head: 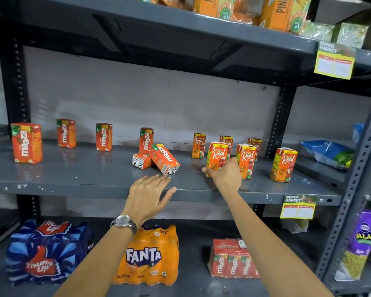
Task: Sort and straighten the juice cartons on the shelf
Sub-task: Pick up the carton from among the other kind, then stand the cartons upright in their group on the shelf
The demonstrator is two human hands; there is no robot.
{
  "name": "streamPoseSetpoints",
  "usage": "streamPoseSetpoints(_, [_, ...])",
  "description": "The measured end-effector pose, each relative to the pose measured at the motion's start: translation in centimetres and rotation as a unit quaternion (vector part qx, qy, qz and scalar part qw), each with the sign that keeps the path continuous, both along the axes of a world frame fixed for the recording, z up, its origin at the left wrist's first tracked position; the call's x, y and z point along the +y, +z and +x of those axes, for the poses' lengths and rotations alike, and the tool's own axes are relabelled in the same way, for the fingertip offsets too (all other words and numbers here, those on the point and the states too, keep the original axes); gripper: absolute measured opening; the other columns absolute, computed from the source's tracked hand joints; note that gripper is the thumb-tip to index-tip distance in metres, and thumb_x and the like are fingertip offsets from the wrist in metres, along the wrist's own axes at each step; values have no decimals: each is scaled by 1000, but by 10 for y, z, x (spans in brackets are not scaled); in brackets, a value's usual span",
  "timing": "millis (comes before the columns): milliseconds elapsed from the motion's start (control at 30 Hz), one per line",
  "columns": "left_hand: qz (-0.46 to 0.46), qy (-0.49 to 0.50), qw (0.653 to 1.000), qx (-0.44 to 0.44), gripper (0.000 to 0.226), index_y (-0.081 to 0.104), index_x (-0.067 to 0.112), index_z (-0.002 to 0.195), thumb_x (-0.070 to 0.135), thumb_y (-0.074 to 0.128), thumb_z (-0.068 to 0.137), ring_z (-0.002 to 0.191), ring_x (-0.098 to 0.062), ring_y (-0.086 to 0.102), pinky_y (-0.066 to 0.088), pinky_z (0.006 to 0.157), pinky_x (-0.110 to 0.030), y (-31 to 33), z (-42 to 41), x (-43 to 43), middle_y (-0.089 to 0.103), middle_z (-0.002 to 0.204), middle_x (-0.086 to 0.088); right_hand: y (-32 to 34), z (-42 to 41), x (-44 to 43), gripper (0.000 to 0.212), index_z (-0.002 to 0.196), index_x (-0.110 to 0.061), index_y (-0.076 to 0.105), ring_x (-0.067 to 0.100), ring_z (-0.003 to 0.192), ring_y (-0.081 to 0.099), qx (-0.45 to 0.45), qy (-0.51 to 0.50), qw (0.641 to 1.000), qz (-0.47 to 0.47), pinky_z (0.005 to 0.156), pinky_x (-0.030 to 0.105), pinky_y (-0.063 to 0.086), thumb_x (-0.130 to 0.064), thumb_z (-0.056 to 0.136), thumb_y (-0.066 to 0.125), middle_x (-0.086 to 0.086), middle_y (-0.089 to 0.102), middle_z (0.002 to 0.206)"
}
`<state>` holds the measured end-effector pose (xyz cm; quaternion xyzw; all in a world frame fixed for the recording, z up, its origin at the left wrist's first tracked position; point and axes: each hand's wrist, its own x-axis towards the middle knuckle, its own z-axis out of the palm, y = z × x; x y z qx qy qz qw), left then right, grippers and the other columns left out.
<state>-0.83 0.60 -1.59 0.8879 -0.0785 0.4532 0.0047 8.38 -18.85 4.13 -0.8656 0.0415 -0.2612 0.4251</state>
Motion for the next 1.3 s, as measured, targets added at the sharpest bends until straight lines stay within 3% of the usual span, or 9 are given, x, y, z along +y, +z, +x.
streamPoseSetpoints(167, [-21, 18, 999, -37, 59, 70, 16, 104, 52, 24, 93, 108, -20, 61, 44, 92, -37, 0, -6, 11, 71, 107, -1, -1, -15, 13, 71, 116, -5, 44, 29, 105, 54, -161, -113, 979, -44, 88, 40, 44, -57, 72, 64, 14, 56, 113])
streamPoseSetpoints(233, [-28, 28, 999, -34, 62, 70, 15, 105, 52, 21, 93, 106, -20, 62, 46, 90, -37, -1, -10, 20, 71, 107, -2, 2, -19, 26, 56, 112, -11, 47, 21, 96, 57, -210, 14, 978, -17, 81, 36, 49, -51, 77, 63, 6, 58, 105])
streamPoseSetpoints(367, [-15, 50, 999, -10, 64, 72, 15, 101, 53, 21, 93, 99, -19, 66, 51, 82, -35, -4, -12, 28, 73, 102, -2, 9, -14, 64, 42, 122, -13, 49, 21, 118, 51, -25, 307, 951, -12, 96, 35, 45, -38, 88, 54, 8, 51, 128])
streamPoseSetpoints(500, [-17, 53, 998, 11, 65, 71, 17, 102, 55, 20, 92, 95, -16, 68, 52, 82, -33, -5, -13, 28, 73, 102, 0, 21, -8, 82, 39, 131, -8, 43, 25, 124, 47, 136, 351, 920, 106, 101, 33, 40, -25, 97, 40, 12, 49, 137])
streamPoseSetpoints(600, [1, 45, 999, 10, 65, 70, 18, 106, 56, 19, 92, 97, -15, 67, 53, 83, -33, -4, -14, 33, 72, 105, 1, 25, -1, 80, 36, 131, -6, 47, 23, 122, 49, 201, 382, 899, 73, 108, 36, 34, -17, 97, 39, 12, 54, 134])
streamPoseSetpoints(733, [9, 42, 999, 5, 65, 70, 19, 104, 56, 19, 92, 96, -13, 68, 53, 82, -32, -4, -14, 33, 72, 104, 2, 31, -2, 74, 42, 135, -8, 42, 18, 109, 53, 233, 386, 886, 110, 92, 29, 43, -8, 93, 47, 10, 55, 130])
streamPoseSetpoints(867, [9, 43, 999, -11, 60, 70, 18, 104, 55, 24, 91, 95, -14, 68, 53, 82, -33, -6, -12, 33, 72, 103, 1, 32, -8, 61, 42, 127, -2, 48, 18, 97, 60, 244, 412, 856, 195, 86, 27, 51, 2, 86, 55, 9, 64, 103])
streamPoseSetpoints(1000, [9, 35, 999, -23, 59, 70, 17, 103, 54, 26, 92, 95, -15, 68, 53, 81, -33, -7, -11, 33, 72, 103, 0, 20, -12, 54, 46, 124, 0, 52, 12, 85, 60, 174, 391, 875, 225, 78, 23, 51, 11, 80, 57, 8, 64, 99])
streamPoseSetpoints(1300, [1, 45, 998, -37, 64, 71, 17, 103, 59, 25, 90, 95, -15, 68, 51, 84, -33, -9, -16, 39, 73, 102, 0, 13, -15, 47, 45, 128, -6, 49, 18, 111, 58, 110, 402, 854, 312, 97, 32, 46, -11, 85, 61, 3, 62, 114])
